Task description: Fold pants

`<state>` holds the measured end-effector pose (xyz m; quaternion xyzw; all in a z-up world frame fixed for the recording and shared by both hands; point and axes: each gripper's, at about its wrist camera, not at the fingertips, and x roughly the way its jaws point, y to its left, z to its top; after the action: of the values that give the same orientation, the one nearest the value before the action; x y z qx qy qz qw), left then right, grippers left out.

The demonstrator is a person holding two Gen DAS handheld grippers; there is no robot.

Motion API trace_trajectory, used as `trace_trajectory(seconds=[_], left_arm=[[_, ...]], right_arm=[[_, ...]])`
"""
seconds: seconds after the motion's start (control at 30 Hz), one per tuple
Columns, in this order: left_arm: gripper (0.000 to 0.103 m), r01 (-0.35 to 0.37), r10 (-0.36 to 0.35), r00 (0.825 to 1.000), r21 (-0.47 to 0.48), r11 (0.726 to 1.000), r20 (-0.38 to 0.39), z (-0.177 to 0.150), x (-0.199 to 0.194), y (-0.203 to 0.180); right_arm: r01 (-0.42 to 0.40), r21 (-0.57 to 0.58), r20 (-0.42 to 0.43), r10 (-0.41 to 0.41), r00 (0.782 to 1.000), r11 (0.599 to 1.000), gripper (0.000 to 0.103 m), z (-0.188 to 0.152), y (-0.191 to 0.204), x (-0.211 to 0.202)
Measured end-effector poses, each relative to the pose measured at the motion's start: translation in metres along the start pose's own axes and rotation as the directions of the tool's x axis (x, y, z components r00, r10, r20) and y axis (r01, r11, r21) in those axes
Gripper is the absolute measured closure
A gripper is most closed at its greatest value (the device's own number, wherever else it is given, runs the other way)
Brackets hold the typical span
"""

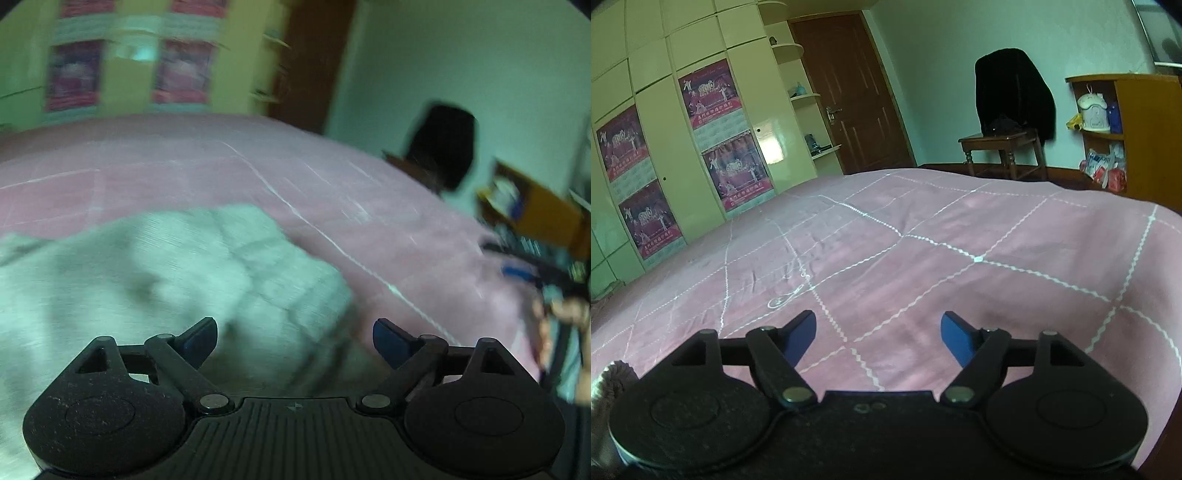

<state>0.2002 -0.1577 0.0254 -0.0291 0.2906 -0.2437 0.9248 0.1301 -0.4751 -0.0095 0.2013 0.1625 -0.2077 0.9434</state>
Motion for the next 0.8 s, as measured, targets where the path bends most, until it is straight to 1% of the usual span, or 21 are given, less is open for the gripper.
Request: trace_trajectory(seconds=[0.03, 0.07, 0.1, 0.13, 0.17, 0.23, 0.27, 0.33, 0.4, 0.43, 0.47, 0.5, 0.53, 0.57, 0.6, 0.63, 0.67, 0.7, 0.73, 0.8], left_arm=[[0.012, -0.025, 0.028, 0.999, -0.058, 0.998, 0.047, 0.000, -0.015, 0.010], [0.012, -0.052, 0.064, 0.993, -0.123, 0.991, 0.096, -0.002, -0.032, 0.022], [0.012, -0.083, 0.111, 0.983, -0.193, 0.978, 0.143, -0.007, -0.051, 0.037], [0.012, -0.126, 0.173, 0.970, -0.257, 0.958, 0.173, -0.013, -0.071, 0.053], [0.012, -0.176, 0.242, 0.952, -0.312, 0.934, 0.188, -0.017, -0.087, 0.072], [0.012, -0.280, 0.373, 0.910, -0.397, 0.874, 0.180, -0.037, -0.128, 0.097], [0.012, -0.316, 0.411, 0.898, -0.419, 0.851, 0.158, -0.047, -0.146, 0.107], [0.012, -0.358, 0.440, 0.891, -0.424, 0.832, 0.113, -0.067, -0.170, 0.118], [0.012, -0.377, 0.435, 0.898, -0.391, 0.840, 0.070, -0.082, -0.182, 0.117], [0.012, -0.386, 0.430, 0.902, -0.366, 0.847, 0.045, -0.087, -0.184, 0.113], [0.012, -0.391, 0.421, 0.907, -0.336, 0.857, 0.018, -0.096, -0.187, 0.111], [0.012, -0.404, 0.421, 0.907, -0.303, 0.863, -0.008, -0.103, -0.186, 0.106], [0.012, -0.417, 0.424, 0.905, -0.273, 0.867, -0.033, -0.107, -0.183, 0.109], [0.012, -0.426, 0.428, 0.903, -0.240, 0.872, -0.046, -0.106, -0.178, 0.104], [0.012, -0.429, 0.429, 0.902, -0.207, 0.879, -0.048, -0.106, -0.169, 0.098], [0.012, -0.437, 0.434, 0.899, -0.170, 0.883, -0.056, -0.100, -0.160, 0.097], [0.012, -0.454, 0.450, 0.891, -0.130, 0.881, -0.065, -0.099, -0.152, 0.094], [0.012, -0.479, 0.476, 0.878, -0.099, 0.872, -0.054, -0.098, -0.149, 0.088], [0.012, -0.492, 0.490, 0.871, -0.091, 0.866, -0.043, -0.098, -0.148, 0.088], [0.012, -0.473, 0.475, 0.880, -0.153, 0.868, -0.023, -0.103, -0.153, 0.093]], right_arm=[[-0.009, 0.006, -0.001, 0.009, 1.000, 1.000, 0.028, 0.000, -0.001, 0.000], [-0.014, 0.008, -0.004, 0.014, 1.000, 1.000, 0.028, 0.000, 0.000, 0.000], [-0.019, 0.009, -0.002, 0.019, 1.000, 1.000, 0.028, 0.000, -0.001, -0.002], [-0.028, 0.010, 0.001, 0.028, 1.000, 1.000, 0.028, 0.000, 0.000, -0.004], [-0.037, 0.010, 0.003, 0.037, 0.999, 0.999, 0.028, -0.001, 0.001, -0.006], [-0.057, 0.001, 0.000, 0.057, 0.998, 0.998, 0.028, -0.002, 0.004, -0.009], [-0.066, -0.006, 0.002, 0.066, 0.998, 0.998, 0.028, -0.002, 0.005, -0.012], [-0.091, -0.023, -0.009, 0.090, 0.996, 0.996, 0.028, -0.004, 0.012, -0.018], [-0.135, -0.052, -0.024, 0.134, 0.991, 0.989, 0.030, -0.008, 0.023, -0.028], [-0.171, -0.063, -0.038, 0.169, 0.985, 0.983, 0.032, -0.011, 0.030, -0.033], [-0.212, -0.067, -0.056, 0.208, 0.977, 0.975, 0.033, -0.015, 0.038, -0.037], [-0.252, -0.067, -0.079, 0.246, 0.966, 0.965, 0.035, -0.019, 0.047, -0.040], [-0.294, -0.066, -0.106, 0.286, 0.952, 0.954, 0.037, -0.023, 0.057, -0.043], [-0.333, -0.064, -0.133, 0.323, 0.937, 0.941, 0.038, -0.028, 0.067, -0.045], [-0.374, -0.064, -0.161, 0.360, 0.919, 0.925, 0.041, -0.033, 0.077, -0.047], [-0.411, -0.068, -0.190, 0.392, 0.900, 0.909, 0.041, -0.037, 0.088, -0.049], [-0.445, -0.071, -0.223, 0.420, 0.880, 0.893, 0.041, -0.041, 0.099, -0.049], [-0.474, -0.073, -0.252, 0.444, 0.860, 0.877, 0.041, -0.045, 0.109, -0.049], [-0.497, -0.077, -0.272, 0.461, 0.845, 0.864, 0.041, -0.048, 0.119, -0.051], [-0.521, -0.094, -0.286, 0.478, 0.830, 0.848, 0.041, -0.051, 0.136, -0.056]])
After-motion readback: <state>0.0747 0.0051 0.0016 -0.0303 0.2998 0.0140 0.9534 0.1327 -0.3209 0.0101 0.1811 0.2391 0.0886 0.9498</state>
